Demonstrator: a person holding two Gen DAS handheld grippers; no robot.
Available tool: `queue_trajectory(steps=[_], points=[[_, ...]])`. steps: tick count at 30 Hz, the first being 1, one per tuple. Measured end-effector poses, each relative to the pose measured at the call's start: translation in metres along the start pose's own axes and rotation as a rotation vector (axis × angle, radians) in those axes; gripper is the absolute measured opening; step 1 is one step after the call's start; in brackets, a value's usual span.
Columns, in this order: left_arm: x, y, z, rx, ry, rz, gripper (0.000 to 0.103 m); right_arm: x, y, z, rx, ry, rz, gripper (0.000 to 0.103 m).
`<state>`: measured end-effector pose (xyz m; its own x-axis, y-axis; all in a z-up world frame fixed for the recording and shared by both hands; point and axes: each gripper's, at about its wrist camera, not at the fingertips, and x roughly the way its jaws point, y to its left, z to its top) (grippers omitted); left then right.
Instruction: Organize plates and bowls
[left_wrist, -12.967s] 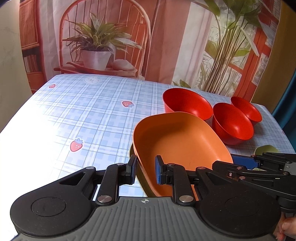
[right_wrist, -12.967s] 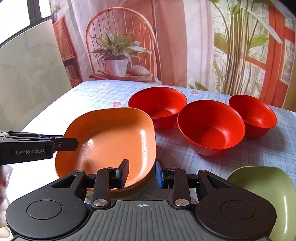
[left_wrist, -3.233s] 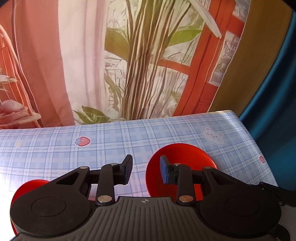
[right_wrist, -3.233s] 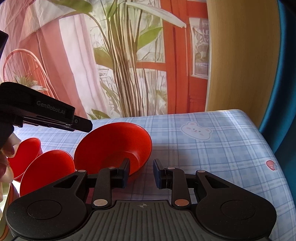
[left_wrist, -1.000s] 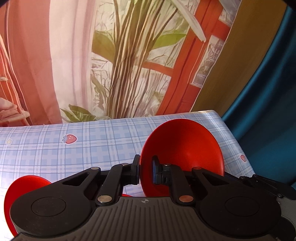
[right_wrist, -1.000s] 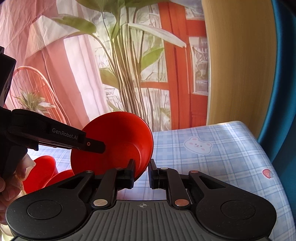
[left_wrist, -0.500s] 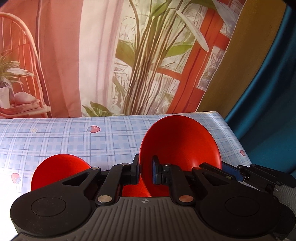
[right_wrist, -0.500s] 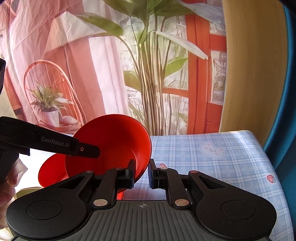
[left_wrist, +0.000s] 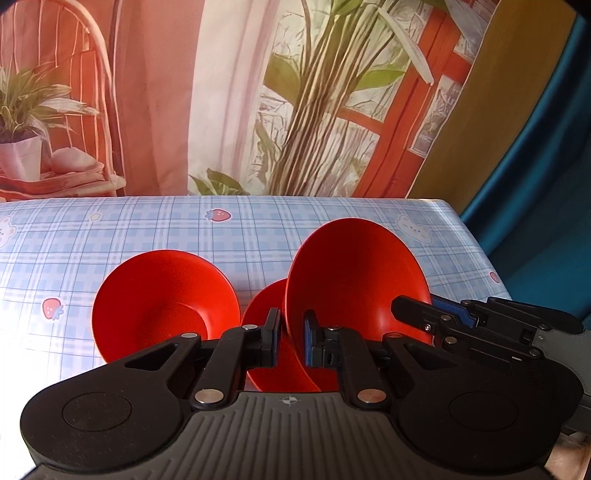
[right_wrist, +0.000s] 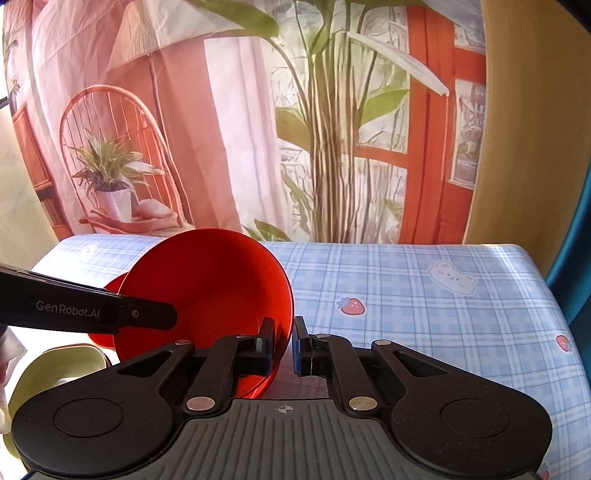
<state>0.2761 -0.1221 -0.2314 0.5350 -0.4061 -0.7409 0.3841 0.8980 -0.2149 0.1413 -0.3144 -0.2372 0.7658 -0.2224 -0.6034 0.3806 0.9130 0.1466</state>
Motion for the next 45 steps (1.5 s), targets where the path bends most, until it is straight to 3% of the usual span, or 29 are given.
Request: queue_trajectory(steps=[17, 28, 36, 45], points=[[0.015, 0.007, -0.013, 0.042, 0.011, 0.068, 0.014, 0.025, 0.009, -0.008, -0.037, 0.058, -0.011, 0.007], [0.013, 0.009, -0.012, 0.044, 0.005, 0.071, 0.014, 0.031, 0.012, -0.008, -0.064, 0.071, -0.037, 0.007], [-0.002, 0.024, -0.007, 0.013, -0.032, 0.084, 0.014, 0.030, 0.015, -0.005, -0.080, 0.075, -0.067, 0.009], [-0.019, 0.068, 0.005, -0.076, -0.076, 0.139, 0.014, 0.027, 0.031, 0.019, -0.101, 0.029, -0.023, 0.010]])
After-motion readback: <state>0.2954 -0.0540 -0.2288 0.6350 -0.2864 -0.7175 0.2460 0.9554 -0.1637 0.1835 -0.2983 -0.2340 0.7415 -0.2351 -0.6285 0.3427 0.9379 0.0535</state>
